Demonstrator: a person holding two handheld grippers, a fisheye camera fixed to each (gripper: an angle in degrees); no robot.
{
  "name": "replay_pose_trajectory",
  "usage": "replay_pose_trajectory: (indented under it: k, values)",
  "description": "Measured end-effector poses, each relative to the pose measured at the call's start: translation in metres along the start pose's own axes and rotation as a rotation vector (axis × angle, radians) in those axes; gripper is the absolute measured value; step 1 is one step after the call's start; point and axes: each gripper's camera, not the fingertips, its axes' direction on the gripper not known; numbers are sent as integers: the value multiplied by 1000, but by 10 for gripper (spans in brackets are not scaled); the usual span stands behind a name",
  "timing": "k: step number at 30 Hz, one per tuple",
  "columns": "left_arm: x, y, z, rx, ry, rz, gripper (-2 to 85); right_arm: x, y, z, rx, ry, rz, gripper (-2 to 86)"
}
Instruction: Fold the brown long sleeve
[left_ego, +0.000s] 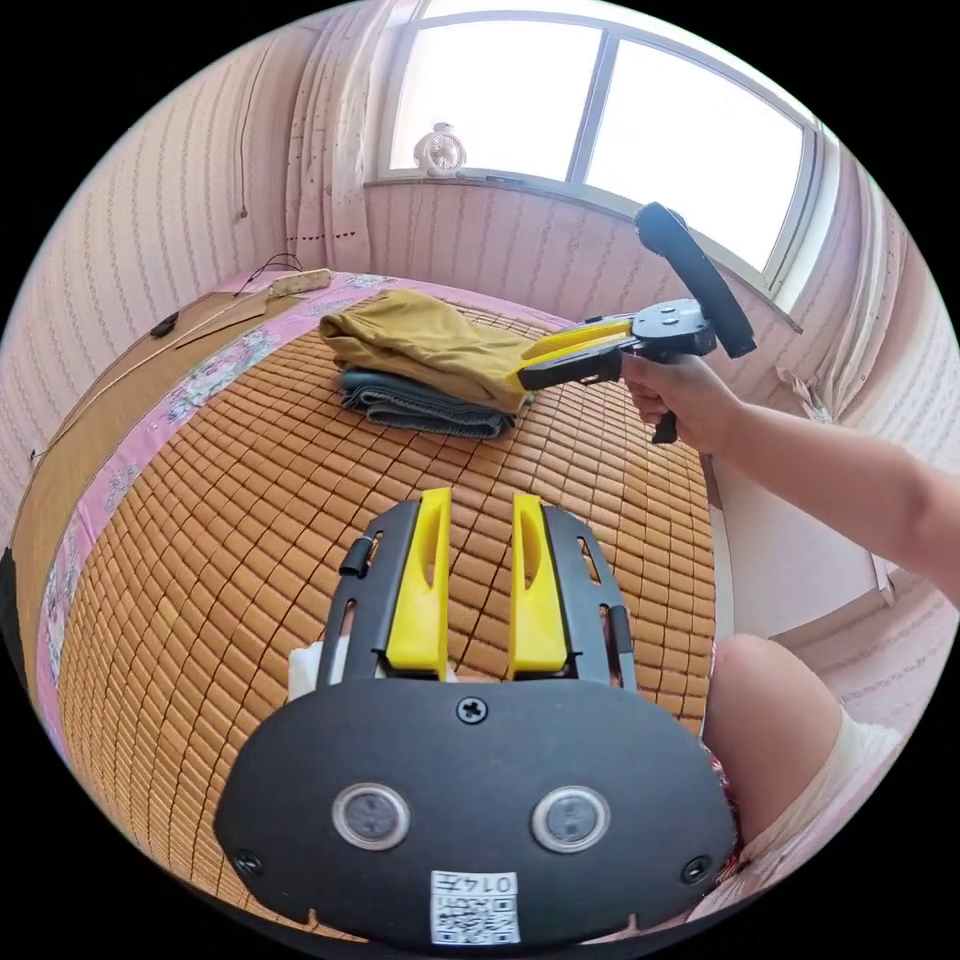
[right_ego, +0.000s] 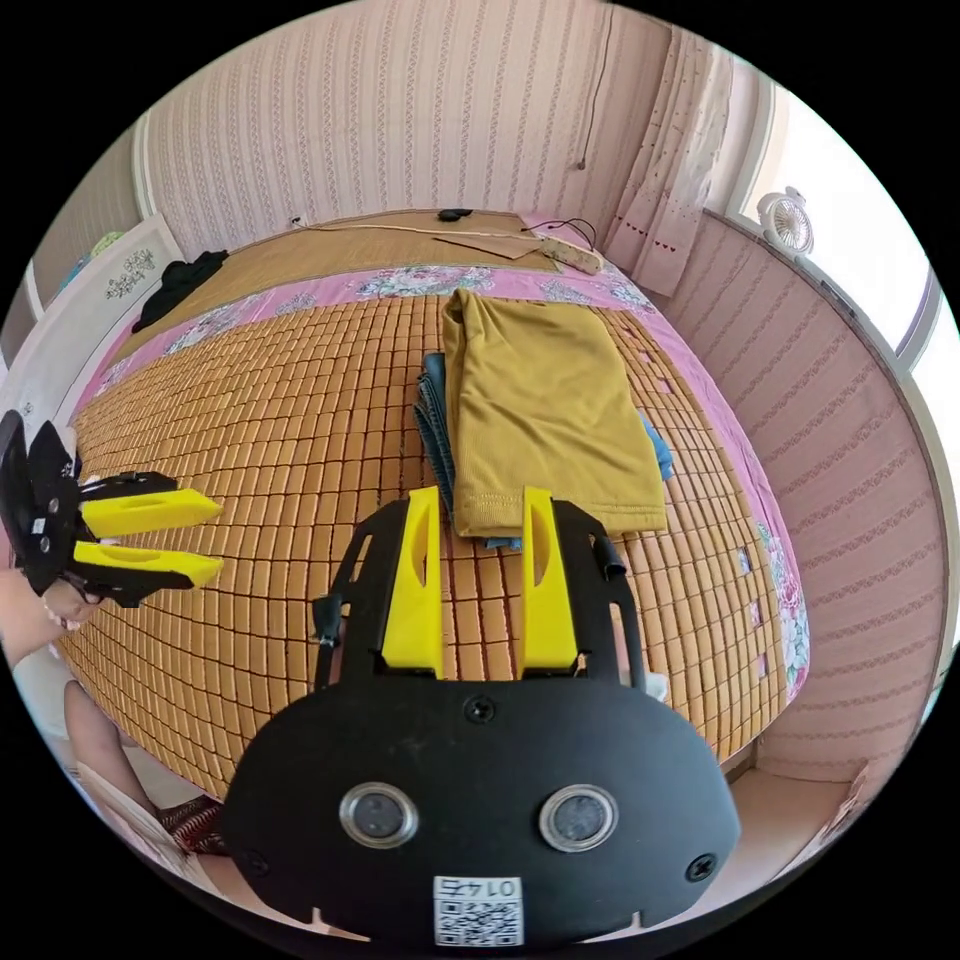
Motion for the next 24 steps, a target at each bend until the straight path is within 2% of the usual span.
replay_pose_trajectory:
  k: [3, 5, 10, 13, 15, 16, 19, 22, 24]
  values:
    - [6, -40, 48, -17, 30, -12, 109, 8, -8, 18, -102, 40, -56, 82]
    - [11, -58, 70, -22, 26, 3, 116, 20, -8, 16, -104, 23, -80, 44]
    - [14, -91, 101, -10, 0, -18, 112, 75, 0, -17, -28, -153, 1, 21]
    - [8, -108, 112, -29, -69, -116, 66, 98, 9, -35, 6, -222, 16, 16]
    - [-3, -120, 121, -151, -28, -185, 25, 111, 15, -56, 56, -291, 19, 14]
    - [-6, -121, 118, -158, -15, -201, 18, 114, 16, -63, 73, -302, 22, 14]
    - [-14, -114, 71, -87, 10, -222, -3, 122, 19, -105, 162, -371, 33, 12]
    - [-22, -86, -9, -28, -93, -163, -8, 117, 16, -156, 260, -489, -1, 11]
    - [-40, -46, -88, 18, -115, -230, -9, 94, 15, -195, 301, -539, -66, 11]
